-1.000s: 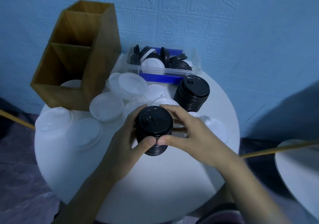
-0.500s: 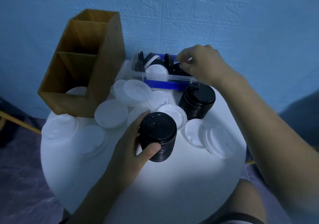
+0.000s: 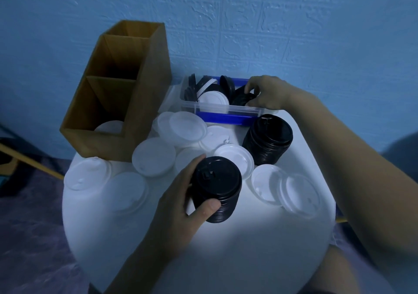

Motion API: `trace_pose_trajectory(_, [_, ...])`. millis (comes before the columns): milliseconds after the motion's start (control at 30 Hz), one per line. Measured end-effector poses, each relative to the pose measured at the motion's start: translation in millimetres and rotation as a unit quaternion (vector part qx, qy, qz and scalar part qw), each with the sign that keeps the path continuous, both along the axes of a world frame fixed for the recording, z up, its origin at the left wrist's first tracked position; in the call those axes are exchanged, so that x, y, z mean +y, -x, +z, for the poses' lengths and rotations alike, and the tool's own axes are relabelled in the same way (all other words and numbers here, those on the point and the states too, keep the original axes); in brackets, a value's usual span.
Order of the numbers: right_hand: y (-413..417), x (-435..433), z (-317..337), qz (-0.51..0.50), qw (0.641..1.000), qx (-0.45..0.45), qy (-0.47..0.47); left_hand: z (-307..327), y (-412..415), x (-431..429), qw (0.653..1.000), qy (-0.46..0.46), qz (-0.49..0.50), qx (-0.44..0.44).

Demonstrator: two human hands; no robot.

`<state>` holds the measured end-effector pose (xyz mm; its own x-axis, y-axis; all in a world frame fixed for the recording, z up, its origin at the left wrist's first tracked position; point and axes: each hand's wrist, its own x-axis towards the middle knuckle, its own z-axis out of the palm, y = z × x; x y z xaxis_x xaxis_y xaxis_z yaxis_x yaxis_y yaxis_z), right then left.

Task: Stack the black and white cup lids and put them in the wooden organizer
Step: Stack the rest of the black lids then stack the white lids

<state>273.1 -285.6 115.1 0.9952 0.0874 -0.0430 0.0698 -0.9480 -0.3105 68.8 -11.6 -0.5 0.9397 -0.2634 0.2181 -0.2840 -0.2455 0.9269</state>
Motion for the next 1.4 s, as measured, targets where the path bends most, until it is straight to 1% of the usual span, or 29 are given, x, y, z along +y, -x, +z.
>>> trace_pose_trajectory(100, [1, -1, 0, 0.000, 0.998, 0.002, -0.061, -1, -1, 1, 1.000, -0.004, 0.004, 0.003])
trace_pose_trajectory(167, [2, -2, 1, -0.005, 0.997, 0.010, -0.082, -1, -1, 2, 1.000, -0.005, 0.004, 0.004])
trace_pose_trajectory(233, [2, -5, 2, -0.011, 0.993, -0.002, -0.119, 0, 0, 1, 1.000, -0.005, 0.003, 0.005])
trace_pose_trajectory(300, [5, -8, 7, -0.020, 0.978, -0.028, -0.204, 1, 0, 1, 1.000, -0.005, 0.001, 0.002])
trace_pose_trajectory(367, [13, -9, 15, -0.025, 0.955, -0.053, -0.290, 1, -1, 1, 1.000, -0.009, 0.002, 0.001])
trace_pose_trajectory(467, [36, -3, 27, -0.013, 0.929, -0.059, -0.365, 1, -1, 2, 1.000, -0.008, 0.001, 0.004])
trace_pose_trajectory(533, [57, 3, 37, 0.001, 0.920, -0.052, -0.389, 3, 0, 1, 1.000, -0.005, -0.002, 0.007])
trace_pose_trajectory(600, [83, 11, 45, 0.026, 0.912, -0.028, -0.408, 4, 1, 0, 1.000, 0.000, -0.003, 0.012])
trace_pose_trajectory(700, [126, 27, 40, 0.082, 0.886, 0.060, -0.452, 5, 0, 1, 1.000, 0.009, -0.007, 0.019])
trace_pose_trajectory(767, [151, 37, 25, 0.097, 0.888, 0.104, -0.437, 5, 1, 0, 1.000, 0.006, -0.016, 0.015])
trace_pose_trajectory(800, [160, 40, 16, 0.097, 0.892, 0.112, -0.426, 5, 1, 0, 1.000, 0.006, -0.016, 0.011])
trace_pose_trajectory(933, [185, 46, -8, 0.079, 0.894, 0.107, -0.429, 3, 1, 0, 1.000, 0.005, -0.004, 0.006])
trace_pose_trajectory(1033, [196, 54, -15, 0.074, 0.909, 0.084, -0.401, 1, 3, 0, 1.000, -0.006, -0.008, -0.005])
trace_pose_trajectory(1100, [203, 59, -12, 0.055, 0.936, 0.040, -0.345, 2, 3, 0, 1.000, -0.006, -0.009, -0.013])
trace_pose_trajectory(1167, [211, 65, -5, 0.025, 0.973, 0.007, -0.229, 2, 3, 0, 1.000, -0.010, -0.008, -0.023])
trace_pose_trajectory(1233, [221, 76, 2, 0.011, 0.991, 0.008, -0.131, 3, 3, 0, 0.999, -0.025, 0.001, -0.038])
trace_pose_trajectory(1300, [226, 84, 7, 0.015, 0.995, 0.013, -0.102, 3, 3, 0, 0.998, -0.038, 0.002, -0.043])
trace_pose_trajectory(1400, [224, 79, 12, 0.026, 0.993, 0.022, -0.116, 3, 4, -1, 1.000, -0.021, -0.005, -0.021])
